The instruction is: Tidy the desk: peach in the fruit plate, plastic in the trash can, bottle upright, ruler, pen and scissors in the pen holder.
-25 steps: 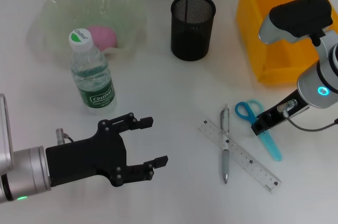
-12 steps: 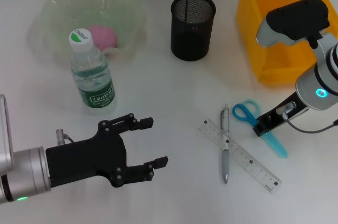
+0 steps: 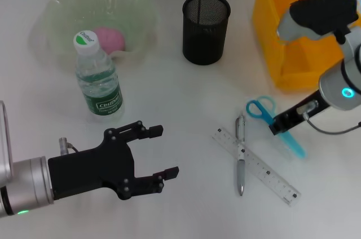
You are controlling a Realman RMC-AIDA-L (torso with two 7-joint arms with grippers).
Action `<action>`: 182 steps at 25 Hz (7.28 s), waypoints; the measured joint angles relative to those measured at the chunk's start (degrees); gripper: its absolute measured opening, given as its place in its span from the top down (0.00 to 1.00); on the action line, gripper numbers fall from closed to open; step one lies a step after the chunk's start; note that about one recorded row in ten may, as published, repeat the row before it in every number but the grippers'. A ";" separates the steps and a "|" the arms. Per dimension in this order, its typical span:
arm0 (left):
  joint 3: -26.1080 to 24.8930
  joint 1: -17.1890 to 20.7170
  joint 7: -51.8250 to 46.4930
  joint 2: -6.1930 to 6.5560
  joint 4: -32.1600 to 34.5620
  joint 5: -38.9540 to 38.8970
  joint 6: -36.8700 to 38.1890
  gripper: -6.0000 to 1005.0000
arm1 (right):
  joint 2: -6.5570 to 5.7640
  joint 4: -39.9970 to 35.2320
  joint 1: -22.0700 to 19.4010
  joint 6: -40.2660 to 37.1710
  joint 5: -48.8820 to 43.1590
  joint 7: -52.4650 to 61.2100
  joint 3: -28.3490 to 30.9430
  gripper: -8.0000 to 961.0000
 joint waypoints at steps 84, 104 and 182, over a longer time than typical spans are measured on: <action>-0.44 -2.26 0.97 0.16 -4.10 -0.36 1.42 0.21 | -0.36 7.54 -10.12 21.53 59.16 -55.46 19.26 0.24; -0.96 -2.57 0.90 0.20 -3.87 -0.27 1.64 0.21 | -0.06 -5.58 3.49 -14.91 10.67 -25.97 12.62 0.15; -2.54 -1.92 0.85 0.45 -3.78 -0.10 1.60 0.21 | -0.03 -2.23 4.35 5.79 15.23 -18.59 3.76 0.60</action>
